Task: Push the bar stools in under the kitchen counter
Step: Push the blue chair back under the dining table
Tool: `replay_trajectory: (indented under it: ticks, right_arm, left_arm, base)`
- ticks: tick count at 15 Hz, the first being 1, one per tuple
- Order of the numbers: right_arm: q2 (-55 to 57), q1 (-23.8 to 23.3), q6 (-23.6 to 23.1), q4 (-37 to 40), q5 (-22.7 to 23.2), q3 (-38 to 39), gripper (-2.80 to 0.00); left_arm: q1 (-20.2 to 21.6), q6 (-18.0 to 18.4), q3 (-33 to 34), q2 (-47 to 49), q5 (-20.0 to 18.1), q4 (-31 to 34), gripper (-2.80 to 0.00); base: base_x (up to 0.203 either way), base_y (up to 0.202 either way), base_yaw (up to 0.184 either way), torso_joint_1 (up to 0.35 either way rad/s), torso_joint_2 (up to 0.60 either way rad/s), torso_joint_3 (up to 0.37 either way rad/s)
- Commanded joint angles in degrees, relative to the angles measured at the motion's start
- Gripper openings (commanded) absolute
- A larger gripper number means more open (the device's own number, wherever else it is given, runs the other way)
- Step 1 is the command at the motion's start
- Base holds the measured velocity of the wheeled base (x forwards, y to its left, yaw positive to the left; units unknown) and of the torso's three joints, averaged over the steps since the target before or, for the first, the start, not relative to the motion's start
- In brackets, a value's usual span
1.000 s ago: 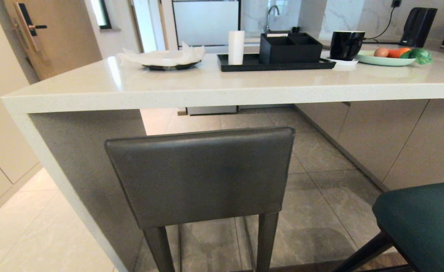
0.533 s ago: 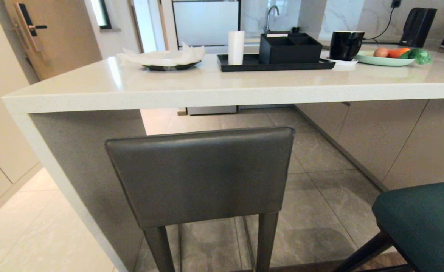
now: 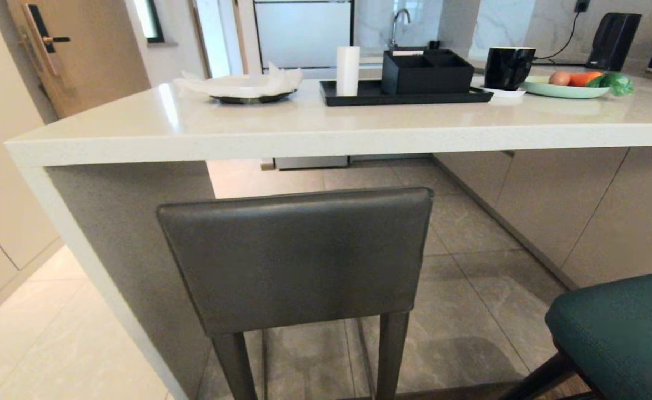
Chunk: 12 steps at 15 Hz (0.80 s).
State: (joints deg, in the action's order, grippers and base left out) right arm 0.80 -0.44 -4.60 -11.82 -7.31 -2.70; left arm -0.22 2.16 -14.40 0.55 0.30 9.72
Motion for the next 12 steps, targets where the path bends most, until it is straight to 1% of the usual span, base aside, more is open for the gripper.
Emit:
replay_trajectory:
  ticks: [1, 2, 3, 4, 6, 8, 9, 11, 12]
  right_arm:
    - [-0.8, 0.0, 0.1, 0.0, 0.9, 2.8, -2.80]
    - [-0.8, -0.1, 0.0, 0.0, 1.1, 2.8, -2.80]
    - [-0.8, 0.0, -0.1, -0.1, 1.4, 2.7, -2.80]
    - [-0.8, 0.0, 0.1, -0.3, 3.0, 2.7, -2.80]
    - [-0.8, 0.0, 2.1, 0.1, 5.8, 2.8, -2.80]
    - [-0.8, 0.0, 2.3, 1.6, 7.9, 2.8, -2.80]
    - [-0.8, 0.0, 2.2, 1.7, 9.3, 2.8, -2.80]
    - [-0.8, 0.0, 1.8, 1.7, 14.9, 2.8, -2.80]
    - [-0.8, 0.0, 1.8, 1.6, 18.5, 2.8, -2.80]
  left_arm:
    - [0.0, 0.5, 5.8, -0.4, 0.1, -4.6, -2.80]
    - [0.0, 0.9, 8.8, -0.4, 0.1, -10.5, -2.80]
    - [0.0, 1.1, 10.5, -0.4, -0.1, -13.3, -2.80]
    - [0.0, 1.0, 11.1, -0.4, -0.4, -13.3, -2.80]
    - [0.0, 0.6, 13.8, -0.4, -0.3, -13.8, -2.80]
    - [0.0, -1.6, 14.5, -0.4, -0.1, -12.5, -2.80]
    - [0.0, -1.9, 14.5, -0.4, -0.1, -12.5, -2.80]
    - [0.0, -2.0, 14.5, -0.4, 0.1, -12.1, -2.80]
    - [0.0, -1.9, 14.5, -0.4, 0.2, -11.6, -2.80]
  base:
    - [0.000, 0.000, 0.000, 0.000, 0.00, 0.000]
    - [0.000, 0.000, 0.000, 0.000, 0.00, 0.000]
    - [0.000, 0.000, 0.000, 0.000, 0.00, 0.000]
    - [0.000, 0.000, 0.000, 0.000, 0.00, 0.000]
    - [0.000, 0.000, 0.000, 0.000, 0.00, 0.000]
    - [0.000, 0.000, 0.000, 0.000, 0.00, 0.000]
    - [0.000, 0.000, 0.000, 0.000, 0.00, 0.000]
    - [0.000, 0.000, 0.000, 0.000, 0.00, 0.000]
    - [0.000, 0.000, 0.000, 0.000, 0.00, 0.000]
